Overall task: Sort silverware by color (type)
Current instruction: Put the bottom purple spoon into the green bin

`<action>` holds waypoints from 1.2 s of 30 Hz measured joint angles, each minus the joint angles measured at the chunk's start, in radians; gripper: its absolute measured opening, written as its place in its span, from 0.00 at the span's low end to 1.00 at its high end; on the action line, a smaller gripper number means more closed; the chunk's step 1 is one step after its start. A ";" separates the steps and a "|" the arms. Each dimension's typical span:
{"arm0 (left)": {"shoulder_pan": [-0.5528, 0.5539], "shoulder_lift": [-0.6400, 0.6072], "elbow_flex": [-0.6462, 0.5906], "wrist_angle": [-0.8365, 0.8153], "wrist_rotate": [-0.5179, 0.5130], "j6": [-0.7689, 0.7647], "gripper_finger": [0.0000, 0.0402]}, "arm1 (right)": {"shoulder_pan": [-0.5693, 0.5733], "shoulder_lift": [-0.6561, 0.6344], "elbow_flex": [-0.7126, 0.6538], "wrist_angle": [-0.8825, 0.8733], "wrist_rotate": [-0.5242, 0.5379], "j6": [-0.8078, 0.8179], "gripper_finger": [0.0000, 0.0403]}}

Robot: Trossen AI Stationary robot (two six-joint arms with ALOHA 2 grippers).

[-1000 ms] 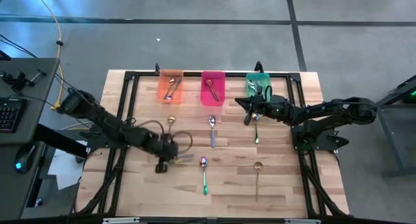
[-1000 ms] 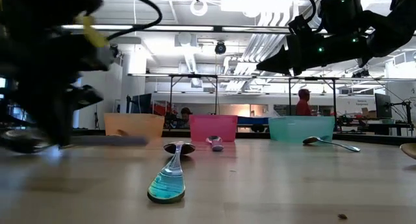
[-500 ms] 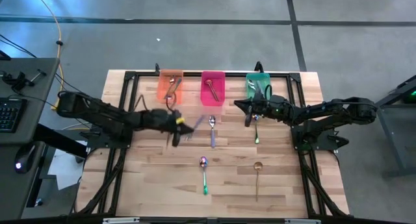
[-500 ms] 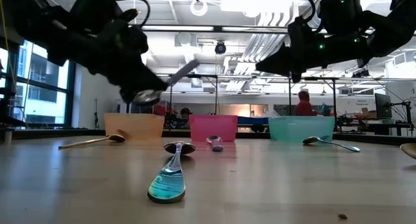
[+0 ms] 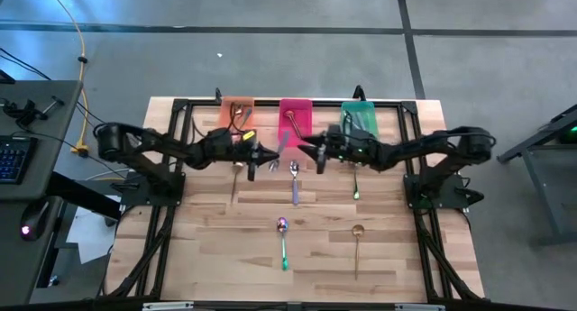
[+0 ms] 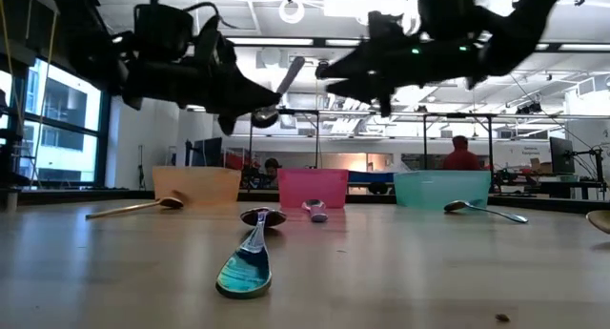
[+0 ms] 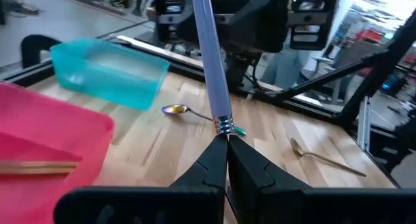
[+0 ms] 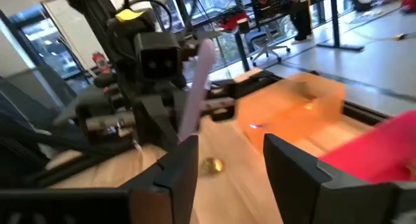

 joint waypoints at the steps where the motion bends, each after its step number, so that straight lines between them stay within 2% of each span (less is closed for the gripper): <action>1: 0.008 0.014 0.012 0.003 0.019 0.007 0.00 | -0.003 0.024 0.030 0.000 -0.012 0.009 0.40; 4: 0.024 0.055 0.045 0.008 0.049 0.035 0.00 | -0.011 0.086 0.112 -0.001 -0.047 0.029 0.41; 12: 0.059 0.116 0.089 0.009 0.118 0.091 0.00 | -0.023 0.188 0.235 -0.025 -0.028 0.036 0.39; 15: 0.075 0.126 0.090 0.040 0.118 0.087 0.00 | -0.022 0.199 0.247 -0.030 -0.029 0.022 0.30; 20: 0.099 0.126 0.090 0.057 0.092 0.073 0.00 | -0.024 0.198 0.252 -0.032 -0.035 -0.013 0.04; 25: 0.112 0.125 0.091 0.059 0.043 0.052 0.02 | -0.057 0.169 0.252 -0.090 -0.044 -0.021 0.04; 29: 0.130 0.125 0.090 0.047 0.017 0.043 0.09 | -0.108 0.086 0.258 -0.259 -0.046 -0.046 0.02; 36: 0.156 0.125 0.089 0.044 0.020 0.076 0.20 | -0.222 -0.094 0.355 -0.734 -0.016 -0.113 0.01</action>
